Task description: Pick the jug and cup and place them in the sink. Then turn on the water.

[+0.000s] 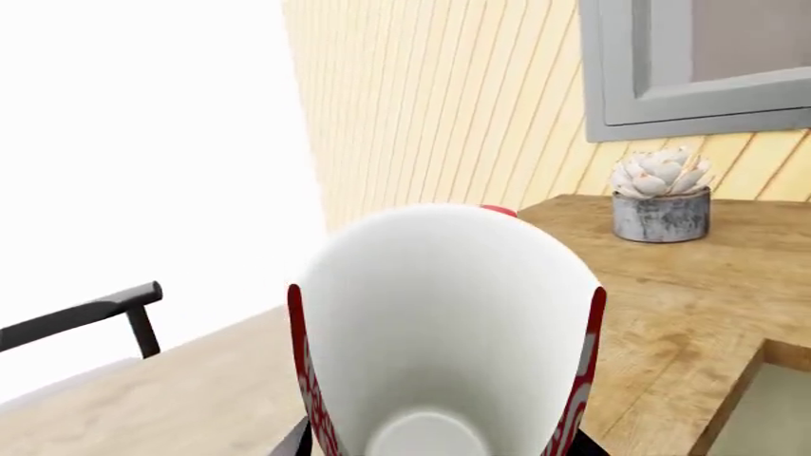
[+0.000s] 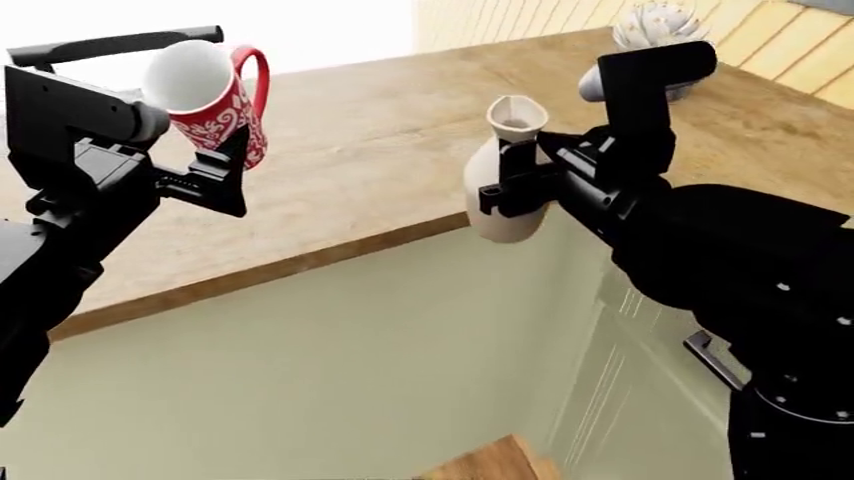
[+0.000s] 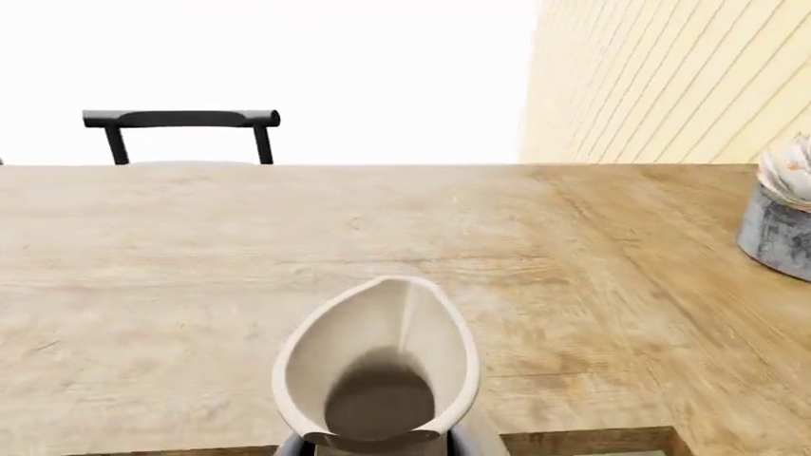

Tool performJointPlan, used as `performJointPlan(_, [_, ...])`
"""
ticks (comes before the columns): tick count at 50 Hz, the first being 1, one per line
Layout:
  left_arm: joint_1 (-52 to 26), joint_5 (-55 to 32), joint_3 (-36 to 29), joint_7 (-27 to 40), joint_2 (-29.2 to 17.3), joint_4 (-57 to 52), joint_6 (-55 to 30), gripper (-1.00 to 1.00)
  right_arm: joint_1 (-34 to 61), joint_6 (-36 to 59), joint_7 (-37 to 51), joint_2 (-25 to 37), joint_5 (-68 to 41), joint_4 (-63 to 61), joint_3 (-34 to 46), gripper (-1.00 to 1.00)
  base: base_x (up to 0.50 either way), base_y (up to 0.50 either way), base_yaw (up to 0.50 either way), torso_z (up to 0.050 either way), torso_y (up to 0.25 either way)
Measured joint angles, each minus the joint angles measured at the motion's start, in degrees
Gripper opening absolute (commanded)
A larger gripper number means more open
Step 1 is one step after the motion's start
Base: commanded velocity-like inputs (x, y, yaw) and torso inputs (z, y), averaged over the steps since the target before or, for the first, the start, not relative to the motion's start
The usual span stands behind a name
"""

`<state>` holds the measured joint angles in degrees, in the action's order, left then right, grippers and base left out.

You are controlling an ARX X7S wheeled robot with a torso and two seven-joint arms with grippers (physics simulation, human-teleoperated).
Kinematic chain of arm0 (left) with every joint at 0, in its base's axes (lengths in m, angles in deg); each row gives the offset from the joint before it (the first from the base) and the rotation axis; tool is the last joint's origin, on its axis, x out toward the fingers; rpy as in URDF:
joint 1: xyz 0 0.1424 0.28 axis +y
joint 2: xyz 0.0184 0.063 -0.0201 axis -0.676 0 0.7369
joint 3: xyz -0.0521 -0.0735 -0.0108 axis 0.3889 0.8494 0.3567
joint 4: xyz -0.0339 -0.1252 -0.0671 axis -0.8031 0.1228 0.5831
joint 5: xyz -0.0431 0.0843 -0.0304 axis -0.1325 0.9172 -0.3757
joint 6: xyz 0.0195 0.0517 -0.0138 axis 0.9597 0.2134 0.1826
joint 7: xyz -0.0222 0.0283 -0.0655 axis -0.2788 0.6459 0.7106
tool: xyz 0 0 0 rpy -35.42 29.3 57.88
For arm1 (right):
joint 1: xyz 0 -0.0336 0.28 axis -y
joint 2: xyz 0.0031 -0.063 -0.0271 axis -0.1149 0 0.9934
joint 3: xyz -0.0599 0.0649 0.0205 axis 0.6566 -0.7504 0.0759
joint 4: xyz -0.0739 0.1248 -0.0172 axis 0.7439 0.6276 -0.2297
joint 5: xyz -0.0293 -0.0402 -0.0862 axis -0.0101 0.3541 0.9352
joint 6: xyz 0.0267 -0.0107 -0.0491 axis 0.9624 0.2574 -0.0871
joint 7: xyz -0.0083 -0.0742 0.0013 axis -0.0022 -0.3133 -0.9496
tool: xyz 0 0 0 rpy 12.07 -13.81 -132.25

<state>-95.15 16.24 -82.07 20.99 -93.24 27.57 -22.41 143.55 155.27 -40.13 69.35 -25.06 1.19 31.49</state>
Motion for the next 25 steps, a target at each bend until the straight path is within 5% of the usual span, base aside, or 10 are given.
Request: performJointPlan(25, [-1.0, -0.4, -2.0, 5.0, 4.2, -2.6, -2.9, -1.0, -0.7, -0.1, 0.8, 0.6, -1.0, -0.8, -0.4, -1.0, -0.13, 0.07, -0.5, 0.001, 0.001])
